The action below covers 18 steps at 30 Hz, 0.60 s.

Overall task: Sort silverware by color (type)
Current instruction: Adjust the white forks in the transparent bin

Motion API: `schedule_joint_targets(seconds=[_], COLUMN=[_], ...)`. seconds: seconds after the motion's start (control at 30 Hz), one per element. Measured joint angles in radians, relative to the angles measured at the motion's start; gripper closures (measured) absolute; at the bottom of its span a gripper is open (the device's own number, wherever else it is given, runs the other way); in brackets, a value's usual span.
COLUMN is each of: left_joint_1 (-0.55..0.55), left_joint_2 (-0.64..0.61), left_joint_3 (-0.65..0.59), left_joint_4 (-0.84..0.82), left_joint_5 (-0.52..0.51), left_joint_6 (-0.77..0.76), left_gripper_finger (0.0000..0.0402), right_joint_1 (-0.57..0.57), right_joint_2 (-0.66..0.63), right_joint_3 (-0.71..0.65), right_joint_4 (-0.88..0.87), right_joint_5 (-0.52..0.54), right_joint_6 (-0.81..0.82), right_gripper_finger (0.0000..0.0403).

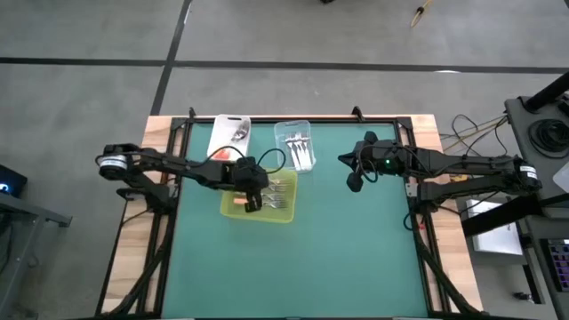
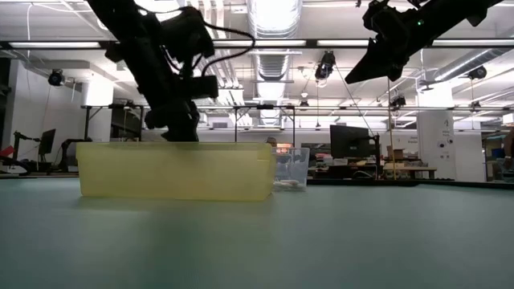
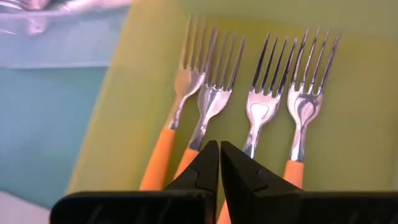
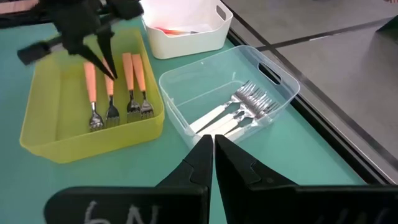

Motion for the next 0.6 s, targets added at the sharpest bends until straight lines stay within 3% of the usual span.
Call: schedule_joint_targets(seconds=[0.27,0.6], left_joint_1=[0.0,0.004], left_joint_2=[-0.175,-0.428], left_joint_3=[-0.039,-0.162], left_joint_4=[0.02,0.213], left_joint_5=[-0.006,-0.053], left_joint_6=[0.057,0.035], left_gripper_finger=[0.0402,0.0402], right_joint_1=[0.0,-0.003], right_joint_2=[-0.002,0.066], right_joint_3=[-0.044,-0.092], right_joint_4=[0.064,0.249], right_joint_5=[-0.055,-0.009], right_joint_6=[-0.087,-0.016], right_gripper_finger=[0.0394,0.0394])
